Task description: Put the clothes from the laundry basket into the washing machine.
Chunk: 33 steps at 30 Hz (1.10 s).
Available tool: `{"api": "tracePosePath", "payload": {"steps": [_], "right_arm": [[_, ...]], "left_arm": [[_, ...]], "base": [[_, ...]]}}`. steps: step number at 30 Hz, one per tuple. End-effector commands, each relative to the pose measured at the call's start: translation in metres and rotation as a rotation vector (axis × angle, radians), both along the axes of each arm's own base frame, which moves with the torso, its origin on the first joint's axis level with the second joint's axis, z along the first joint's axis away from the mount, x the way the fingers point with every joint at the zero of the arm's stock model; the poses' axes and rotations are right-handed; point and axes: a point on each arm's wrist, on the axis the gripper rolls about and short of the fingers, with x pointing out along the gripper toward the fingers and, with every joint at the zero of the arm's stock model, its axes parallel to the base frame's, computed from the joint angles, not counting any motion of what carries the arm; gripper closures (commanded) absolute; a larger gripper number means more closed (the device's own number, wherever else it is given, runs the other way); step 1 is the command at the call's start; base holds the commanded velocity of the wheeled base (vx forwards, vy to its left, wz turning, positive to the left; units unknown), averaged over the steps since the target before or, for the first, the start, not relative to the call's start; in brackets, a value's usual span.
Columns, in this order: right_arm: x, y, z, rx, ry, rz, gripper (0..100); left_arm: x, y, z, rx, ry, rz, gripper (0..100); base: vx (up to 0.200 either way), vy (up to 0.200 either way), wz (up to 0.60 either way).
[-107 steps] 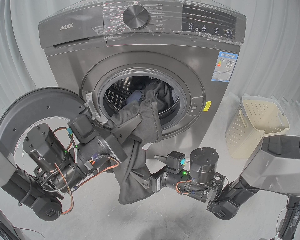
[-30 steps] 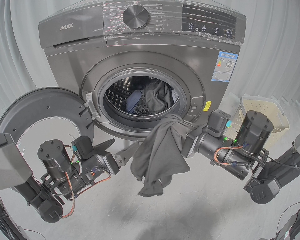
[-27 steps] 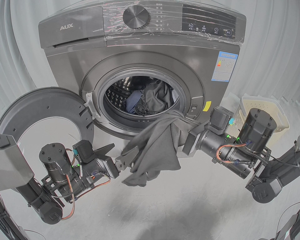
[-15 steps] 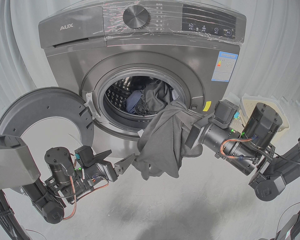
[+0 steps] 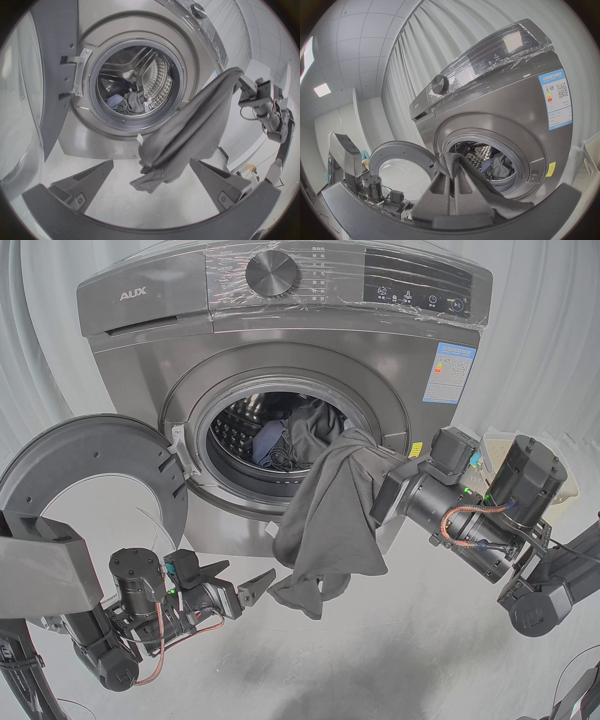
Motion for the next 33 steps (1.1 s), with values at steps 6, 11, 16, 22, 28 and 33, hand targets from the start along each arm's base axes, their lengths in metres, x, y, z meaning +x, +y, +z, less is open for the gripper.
{"api": "tracePosePath", "payload": {"steps": [6, 11, 16, 22, 28, 33], "right_arm": [[0.002, 0.002, 0.003, 0.010, -0.008, -0.009, 100], [0.003, 0.003, 0.002, 0.009, -0.004, -0.005, 100], [0.002, 0.003, 0.002, 0.009, -0.004, -0.005, 100], [0.002, 0.003, 0.001, 0.007, -0.002, -0.002, 100], [0.002, 0.003, 0.001, 0.007, -0.002, -0.004, 100], [0.000, 0.005, 0.001, 0.006, -0.001, 0.002, 100]], "left_arm": [[0.000, -0.002, -0.022, 0.088, 0.040, -0.035, 0], [0.002, -0.002, -0.030, 0.127, 0.041, -0.058, 0], [0.006, -0.004, -0.037, 0.160, 0.035, -0.073, 0], [0.012, -0.007, -0.038, 0.155, 0.021, -0.080, 0], [0.014, -0.010, -0.043, 0.163, 0.022, -0.096, 0], [0.014, -0.012, -0.044, 0.157, 0.022, -0.128, 0]], "base": [[0.000, 0.000, 0.00], [0.000, 0.000, 0.00], [0.000, 0.000, 0.00], [0.000, 0.000, 0.00], [0.000, 0.000, 0.00], [0.000, 0.000, 0.00]]}}
